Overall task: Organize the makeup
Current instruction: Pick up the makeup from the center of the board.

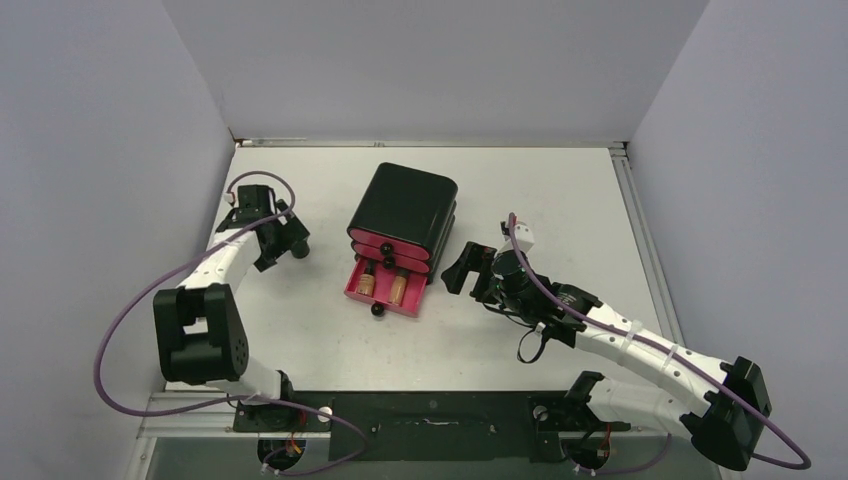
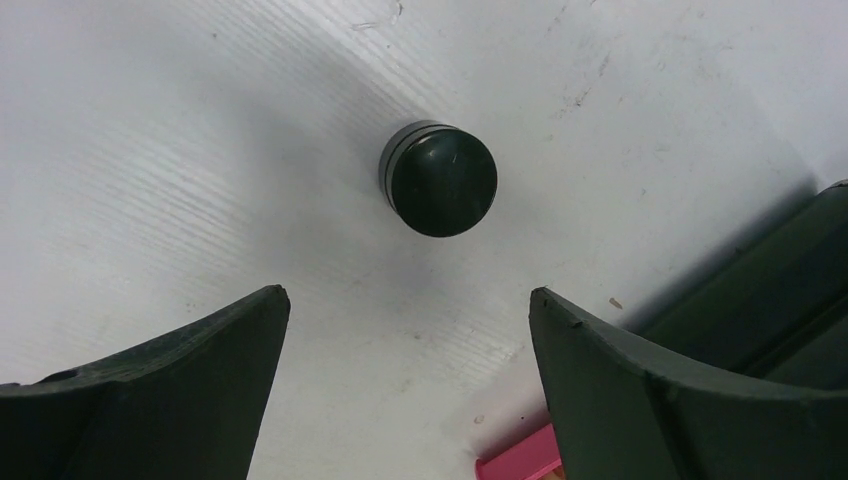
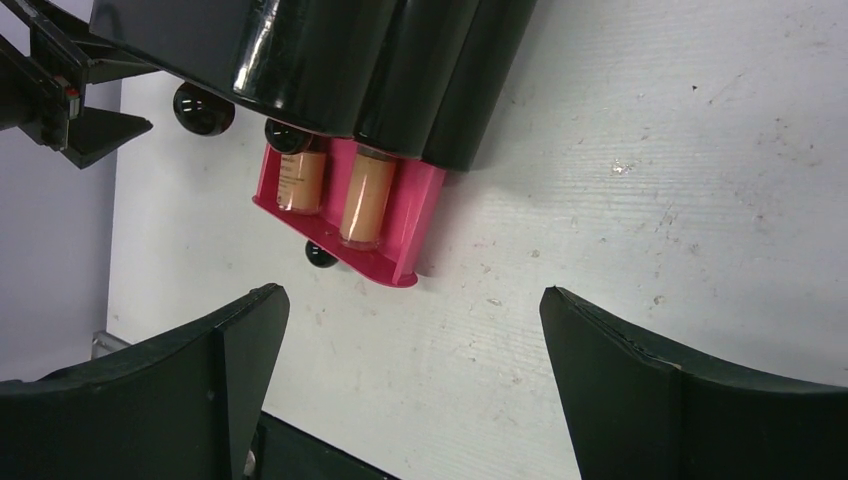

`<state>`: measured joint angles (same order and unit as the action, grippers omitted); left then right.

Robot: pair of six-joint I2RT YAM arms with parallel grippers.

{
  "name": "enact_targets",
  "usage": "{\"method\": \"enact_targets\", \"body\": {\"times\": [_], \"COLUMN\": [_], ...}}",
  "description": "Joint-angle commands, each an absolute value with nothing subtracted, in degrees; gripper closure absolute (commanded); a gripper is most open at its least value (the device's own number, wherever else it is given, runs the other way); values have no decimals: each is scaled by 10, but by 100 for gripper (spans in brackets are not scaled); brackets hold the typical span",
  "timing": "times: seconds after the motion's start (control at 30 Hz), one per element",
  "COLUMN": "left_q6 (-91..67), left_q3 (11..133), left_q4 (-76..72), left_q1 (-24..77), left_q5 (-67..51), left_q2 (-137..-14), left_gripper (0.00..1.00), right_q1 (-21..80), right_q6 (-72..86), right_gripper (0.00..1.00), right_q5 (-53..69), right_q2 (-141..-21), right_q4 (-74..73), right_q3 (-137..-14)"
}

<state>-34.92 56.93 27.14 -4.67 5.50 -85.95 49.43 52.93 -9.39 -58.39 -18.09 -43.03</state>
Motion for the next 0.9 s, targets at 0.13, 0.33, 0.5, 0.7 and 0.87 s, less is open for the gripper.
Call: {"method": "enact_targets", "body": {"times": [0.13, 0.33, 0.5, 0.7, 0.87], "left_q6": [-314, -277, -266, -262, -259], "left_q3": [653, 702, 717, 704, 695], "left_q4": [253, 276, 278, 272, 266], "left_q1": [-49, -45, -40, -32, -11], "left_q5": [37, 69, 84, 74, 72], "left_q2": [-945, -1003, -1022, -1025, -1031], "left_gripper": [20, 29, 33, 33, 34], "right_q1": [483, 478, 473, 468, 464], "right_q6": [522, 523, 524, 527, 525], "right_gripper": [6, 6, 6, 6, 6], "right_q5": [-113, -107, -102, -95, -88], "right_q2": [-575, -582, -587, -592, -599], "right_q4": [-196, -201, -202, -200, -178], "right_q3": [-447, -448, -446, -442, -446]}}
